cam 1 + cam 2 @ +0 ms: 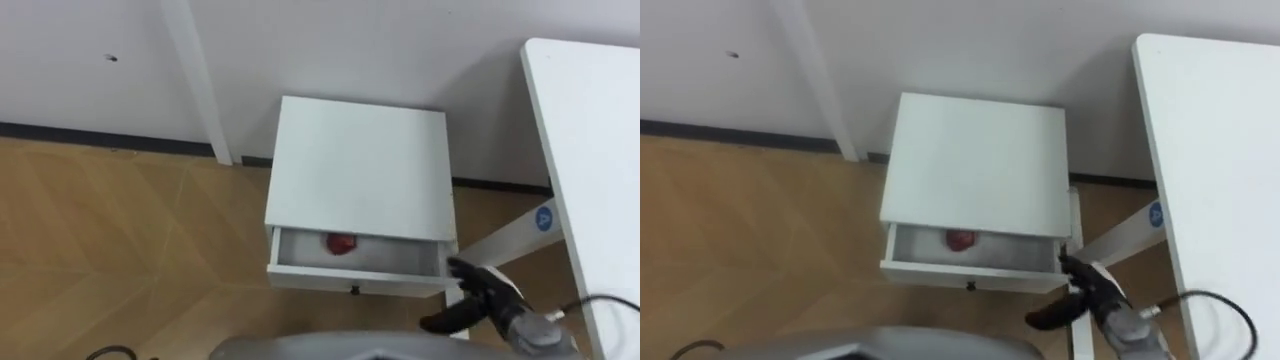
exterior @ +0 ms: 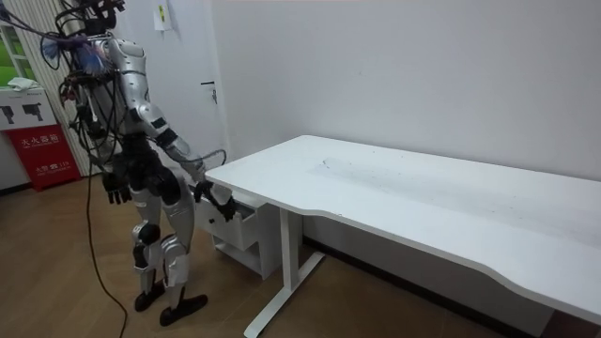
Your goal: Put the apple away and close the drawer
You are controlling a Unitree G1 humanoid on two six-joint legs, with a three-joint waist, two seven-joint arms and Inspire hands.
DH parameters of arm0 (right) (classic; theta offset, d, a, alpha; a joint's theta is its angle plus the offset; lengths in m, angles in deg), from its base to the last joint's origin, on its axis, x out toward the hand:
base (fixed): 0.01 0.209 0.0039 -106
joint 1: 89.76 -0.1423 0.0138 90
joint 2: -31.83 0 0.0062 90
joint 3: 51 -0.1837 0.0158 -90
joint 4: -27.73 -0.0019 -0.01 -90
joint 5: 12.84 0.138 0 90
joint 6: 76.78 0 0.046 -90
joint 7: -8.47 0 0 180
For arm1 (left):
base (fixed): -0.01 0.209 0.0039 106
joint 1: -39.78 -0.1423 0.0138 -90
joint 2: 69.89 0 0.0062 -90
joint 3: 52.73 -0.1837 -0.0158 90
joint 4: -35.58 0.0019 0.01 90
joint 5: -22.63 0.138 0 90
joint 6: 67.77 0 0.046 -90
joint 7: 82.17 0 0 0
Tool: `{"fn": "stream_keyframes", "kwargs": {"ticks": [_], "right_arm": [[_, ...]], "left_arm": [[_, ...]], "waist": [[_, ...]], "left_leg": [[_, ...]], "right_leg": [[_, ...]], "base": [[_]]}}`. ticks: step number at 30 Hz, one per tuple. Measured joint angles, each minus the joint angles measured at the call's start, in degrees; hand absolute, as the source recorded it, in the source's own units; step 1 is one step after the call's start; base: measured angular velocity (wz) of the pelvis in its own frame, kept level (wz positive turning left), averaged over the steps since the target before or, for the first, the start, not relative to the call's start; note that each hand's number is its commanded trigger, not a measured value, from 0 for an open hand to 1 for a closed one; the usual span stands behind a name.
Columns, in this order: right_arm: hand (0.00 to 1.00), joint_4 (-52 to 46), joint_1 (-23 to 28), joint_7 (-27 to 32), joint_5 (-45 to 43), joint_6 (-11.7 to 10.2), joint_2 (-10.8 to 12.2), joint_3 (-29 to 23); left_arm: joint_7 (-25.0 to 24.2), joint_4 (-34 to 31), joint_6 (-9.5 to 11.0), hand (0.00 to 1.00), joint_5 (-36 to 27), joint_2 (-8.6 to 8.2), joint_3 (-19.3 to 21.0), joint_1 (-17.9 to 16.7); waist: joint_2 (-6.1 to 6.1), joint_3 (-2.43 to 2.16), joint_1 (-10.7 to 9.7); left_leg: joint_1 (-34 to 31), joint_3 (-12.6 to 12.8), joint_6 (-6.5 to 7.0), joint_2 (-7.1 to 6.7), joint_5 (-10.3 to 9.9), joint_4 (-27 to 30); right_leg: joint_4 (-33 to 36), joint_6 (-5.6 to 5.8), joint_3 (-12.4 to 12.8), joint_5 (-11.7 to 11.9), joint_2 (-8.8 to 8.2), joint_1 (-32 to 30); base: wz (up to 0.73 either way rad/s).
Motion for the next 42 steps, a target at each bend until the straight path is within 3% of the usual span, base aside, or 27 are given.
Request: {"fn": "stream_keyframes", "kwargs": {"ticks": [3, 4, 5, 7, 8, 9, 10, 11, 12, 13, 14, 15, 16, 17, 18, 20, 21, 24, 26, 28, 29, 30, 31, 33, 36, 39, 42], "right_arm": [[0.0, 6.4, 0.8, 2.2, -1.0, 1.6, 0.4, -1.7], [0.0, 7.2, 0.8, 2.5, -1.0, 1.9, 0.3, -2.5], [0.0, 8.7, 0.8, 3.6, -0.5, 2.9, 0.6, -4.3], [0.0, 11.0, 1.4, 4.2, 1.1, 4.1, 0.7, -4.7], [0.0, 11.3, 2.1, 3.9, 1.8, 5.2, 0.7, -5.2], [0.0, 11.5, 2.8, 3.7, 2.6, 5.7, 1.0, -5.8], [0.0, 11.8, 3.1, 3.6, 2.9, 5.7, 1.1, -5.9], [0.0, 11.7, 3.8, 3.2, 3.7, 5.7, 1.6, -6.3], [0.0, 12.0, 4.4, 3.2, 4.8, 5.6, 1.8, -6.3], [0.0, 12.4, 4.5, 3.2, 5.2, 5.6, 1.8, -6.1], [0.0, 13.4, 4.5, 3.3, 6.3, 5.5, 1.9, -5.8], [0.0, 13.8, 4.6, 3.5, 7.9, 5.4, 1.9, -4.4], [0.0, 14.0, 4.6, 3.7, 8.8, 5.4, 1.9, -3.3], [0.0, 14.7, 4.2, 3.9, 10.8, 4.8, 2.0, -1.7], [0.0, 15.8, 3.3, 4.6, 12.3, 4.2, 1.5, -2.0], [0.0, 16.2, 2.2, 6.5, 12.9, 4.1, 0.7, -3.0], [0.0, 16.1, 1.5, 7.3, 13.7, 3.6, 0.6, -2.5], [0.0, 15.0, 1.5, 7.8, 15.0, 2.9, 0.6, -1.6], [0.0, 14.1, 1.5, 7.9, 15.2, 3.2, 0.3, -1.7], [0.0, 13.6, 1.5, 8.3, 15.3, 3.4, 0.4, -1.7], [0.0, 13.6, 1.6, 8.3, 15.3, 3.9, 0.4, -1.9], [0.0, 13.6, 2.2, 8.3, 15.4, 4.4, 0.3, -1.9], [0.0, 13.6, 2.1, 8.2, 15.3, 4.4, 0.4, -1.9], [0.0, 14.0, 2.8, 8.2, 14.8, 4.5, 0.3, -2.4], [0.0, 13.7, 2.2, 8.5, 13.9, 4.4, 0.3, -4.2], [0.0, 14.4, -1.1, 9.1, 12.5, 4.3, 0.4, -5.2], [0.0, 13.8, -2.4, 9.2, 12.5, 3.7, 0.9, -5.4]], "left_arm": [[-0.1, 0.4, -0.8, 0.0, -0.1, -0.38, 0.4, 1.0], [-0.1, 0.7, -0.9, 0.0, -0.1, -0.5, 0.4, 1.8], [-0.2, 1.2, -0.9, 0.0, -0.2, -0.41, 0.4, 2.7], [-0.3, 2.1, -0.7, 0.0, -0.1, 0.09, 0.3, 4.1], [-0.3, 2.2, -0.6, 0.0, -0.1, 0.21, 0.4, 4.4], [-0.2, 2.3, -0.3, 0.0, -0.1, 0.61, 0.4, 4.3], [-0.2, 2.4, -0.3, 0.0, 0.0, 0.92, 0.4, 4.5], [0.0, 2.6, -0.5, 0.0, -0.1, 1.71, 0.7, 4.4], [0.3, 2.7, -1.2, 0.0, -0.4, 2.17, 0.7, 4.0], [0.6, 2.6, -1.5, 0.0, -1.0, 2.29, 0.4, 3.8], [0.8, 2.7, -2.4, 0.0, -1.7, 2.66, 0.1, 4.3], [1.0, 2.7, -3.7, 0.0, -2.4, 3.11, -0.1, 4.7], [1.2, 2.8, -4.1, 0.0, -2.4, 3.37, -0.2, 4.7], [1.3, 3.2, -4.4, 0.0, -2.3, 4.09, -1.0, 5.1], [1.3, 3.4, -4.5, 0.0, -2.1, 3.9, -1.2, 6.2], [1.3, 3.5, -5.0, 0.0, -2.8, 2.23, -0.9, 6.3], [1.3, 3.3, -5.8, 0.0, -4.7, 1.61, -1.2, 6.2], [2.5, 3.3, -6.5, 0.0, -6.8, 1.81, -1.7, 3.9], [3.2, 3.2, -6.5, 0.0, -6.9, 2.04, -1.1, 2.6], [3.8, 2.9, -5.9, 0.0, -6.9, 2.11, -1.2, 1.4], [3.8, 2.7, -5.8, 0.0, -6.9, 2.21, -1.1, 1.0], [3.8, 2.6, -5.8, 0.0, -6.9, 2.22, -1.1, 1.1], [3.8, 2.4, -5.8, 0.0, -6.9, 2.25, -1.2, 1.1], [4.7, 1.8, -5.3, 0.0, -6.9, 1.91, -1.1, 0.9], [5.3, 0.4, -5.0, 0.0, -7.0, 1.95, -1.0, 1.4], [7.0, -0.5, -3.7, 0.0, -7.0, 2.11, 0.1, 2.7], [7.3, -0.8, -2.7, 0.0, -7.0, 2.11, 0.1, 3.5]], "waist": [[0.56, 0.03, -1.9], [0.48, 0.22, -2.1], [1.09, 0.41, -2.7], [1.73, 0.28, -2.9], [2.94, 0.25, -3.1], [4.05, 0.34, -3.4], [4.53, 0.47, -3.9], [4.16, 0.49, -4.4], [4.66, 0.48, -4.5], [5.27, 0.5, -4.4], [6.45, 0.53, -4.8], [7.31, 0.71, -4.8], [7.23, 0.73, -4.8], [5.92, 1.07, -4.7], [3.87, 1.31, -5.2], [3.61, 0.98, -5.8], [4.29, 0.75, -5.7], [5.82, 0.83, -5.0], [5.82, 0.81, -5.2], [5.08, 0.81, -5.7], [4.56, 0.64, -6.1], [4.1, 0.74, -6.0], [3.6, 0.81, -5.9], [2.31, 0.89, -5.4], [1.04, 0.53, -4.6], [-0.52, 0.46, -4.0], [-2.15, 0.5, -3.8]], "left_leg": [[-0.5, 1.6, 1.7, -1.2, -1.6, 2.3], [-1.1, 1.6, 1.86, -1.2, -2.3, 2.7], [-2.0, 2.0, 2.63, -1.57, -3.0, 3.9], [-2.1, 2.7, 3.73, -2.47, -3.7, 4.9], [-2.2, 2.8, 4.47, -2.27, -4.4, 5.8], [-2.7, 3.3, 5.32, -1.91, -5.1, 6.9], [-2.9, 3.6, 5.86, -1.66, -5.5, 7.7], [-3.4, 3.8, 6.61, -1.48, -6.1, 9.1], [-3.9, 3.8, 7.04, -0.11, -6.3, 10.3], [-4.1, 3.8, 7.07, 1.03, -6.3, 10.4], [-4.7, 3.7, 7.07, 3.5, -6.3, 10.6], [-4.7, 3.7, 6.79, 5.51, -6.2, 10.8], [-4.8, 3.8, 6.84, 6.21, -6.2, 11.3], [-6.6, 4.2, 6.83, 5.36, -7.5, 15.0], [-9.8, 4.4, 7.27, 5.1, -10.8, 21.0], [-13.7, 4.1, 9.21, 5.01, -14.3, 27.7], [-14.0, 4.4, 9.14, 5.22, -14.4, 27.6], [-10.7, 5.5, 7.87, 7.16, -13.1, 23.7], [-9.7, 5.7, 7.76, 6.9, -12.9, 22.5], [-9.7, 5.3, 7.81, 5.74, -12.9, 22.1], [-9.5, 5.3, 7.85, 4.76, -12.9, 21.7], [-9.0, 5.0, 7.99, 4.04, -12.8, 21.2], [-8.6, 5.0, 8.06, 3.44, -12.6, 20.6], [-6.5, 5.5, 7.73, 1.64, -11.5, 17.1], [-4.5, 6.0, 6.71, 0.25, -9.3, 12.2], [-4.6, 5.8, 5.73, -0.44, -7.1, 9.8], [-3.5, 5.7, 4.49, -0.59, -5.9, 7.5]], "right_leg": [[10.7, 1.24, 0.9, -3.7, -3.34, -4.1], [14.4, 1.43, 1.5, -3.9, -3.99, -6.1], [22.8, 1.64, 2.9, -3.5, -5.69, -10.5], [34.5, 1.99, 4.7, 0.1, -8.4, -17.1], [41.2, 1.96, 5.2, 5.6, -9.59, -21.2], [48.3, 2.34, 7.4, 14.1, -10.08, -26.5], [52.7, 2.06, 8.4, 17.8, -10.2, -29.6], [67.3, 1.49, 10.1, 16.7, -10.1, -36.0], [81.7, 1.45, 10.0, 13.3, -8.29, -42.1], [86.7, 1.28, 9.0, 11.9, -6.98, -44.7], [94.1, 0.9, 5.9, 9.8, -5.26, -49.8], [98.2, 0.91, 3.7, 8.2, -4.4, -54.4], [99.4, 1.32, 3.3, 7.6, -4.2, -56.7], [102.3, 3.28, 3.7, 6.1, -4.81, -60.3], [105.3, 4.54, 5.0, 3.4, -6.81, -63.4], [107.3, 2.78, 4.5, 0.8, -7.95, -64.5], [106.9, 1.89, 4.4, 0.1, -7.81, -64.1], [101.9, 2.13, 5.9, -0.3, -8.62, -58.0], [95.7, 2.11, 7.0, -0.2, -10.8, -52.0], [85.0, 2.67, 7.6, 0.3, -11.96, -44.3], [75.6, 3.21, 7.5, 0.9, -12.29, -38.4], [65.0, 3.67, 6.9, 1.2, -11.81, -31.8], [59.5, 3.9, 6.6, 1.3, -11.25, -28.6], [38.1, 4.32, 5.9, 0.6, -8.11, -17.1], [18.9, 4.05, 6.8, -2.2, -4.67, -8.1], [9.0, 4.04, 7.9, -2.2, -3.17, -4.8], [4.5, 4.11, 7.9, -2.1, -2.15, -2.7]], "base": [[0.15], [0.19], [0.1], [-0.08], [-0.27], [-0.27], [-0.29], [-0.27], [-0.32], [-0.26], [-0.18], [-0.11], [-0.04], [0.11], [0.25], [0.17], [-0.04], [-0.21], [-0.11], [0.06], [0.12], [0.16], [0.14], [0.02], [-0.05], [-0.14], [-0.06]]}}
